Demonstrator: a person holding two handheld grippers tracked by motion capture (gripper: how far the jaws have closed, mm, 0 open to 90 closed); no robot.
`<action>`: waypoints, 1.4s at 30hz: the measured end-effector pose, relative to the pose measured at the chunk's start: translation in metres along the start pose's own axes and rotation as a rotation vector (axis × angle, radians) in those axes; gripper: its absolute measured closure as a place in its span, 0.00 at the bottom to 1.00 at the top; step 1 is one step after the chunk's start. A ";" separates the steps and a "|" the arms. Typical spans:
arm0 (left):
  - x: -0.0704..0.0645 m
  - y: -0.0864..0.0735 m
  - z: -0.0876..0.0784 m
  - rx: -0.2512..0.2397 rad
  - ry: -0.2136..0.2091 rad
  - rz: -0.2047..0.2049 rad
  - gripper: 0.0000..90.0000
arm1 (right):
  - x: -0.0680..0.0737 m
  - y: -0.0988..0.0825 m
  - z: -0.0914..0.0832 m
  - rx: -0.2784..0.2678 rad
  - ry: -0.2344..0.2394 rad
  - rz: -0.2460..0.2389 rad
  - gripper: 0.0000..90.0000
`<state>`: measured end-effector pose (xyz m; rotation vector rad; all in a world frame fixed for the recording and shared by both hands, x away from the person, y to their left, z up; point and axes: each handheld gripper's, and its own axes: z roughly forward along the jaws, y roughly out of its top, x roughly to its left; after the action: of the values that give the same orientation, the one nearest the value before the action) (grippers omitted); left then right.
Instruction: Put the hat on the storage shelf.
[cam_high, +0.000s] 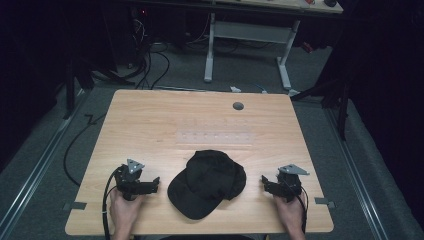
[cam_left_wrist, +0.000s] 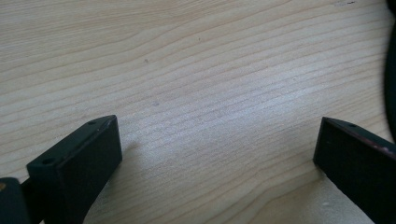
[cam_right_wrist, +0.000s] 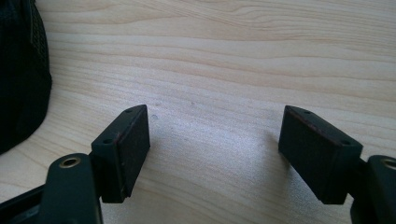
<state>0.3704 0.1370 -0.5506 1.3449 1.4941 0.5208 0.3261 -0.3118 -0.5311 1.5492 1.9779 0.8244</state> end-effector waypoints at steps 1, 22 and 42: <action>0.000 0.000 0.000 0.001 0.000 0.002 0.01 | 0.000 0.000 0.000 0.000 0.000 0.000 0.28; 0.000 0.000 -0.001 0.000 -0.002 0.003 0.02 | -0.002 -0.001 -0.001 -0.007 -0.003 0.000 0.33; 0.000 0.000 -0.001 -0.011 -0.002 -0.001 0.06 | 0.000 0.002 -0.017 -0.078 0.052 0.008 0.49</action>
<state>0.3693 0.1374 -0.5498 1.3363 1.4886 0.5264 0.3156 -0.3146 -0.5176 1.5059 1.9530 0.9425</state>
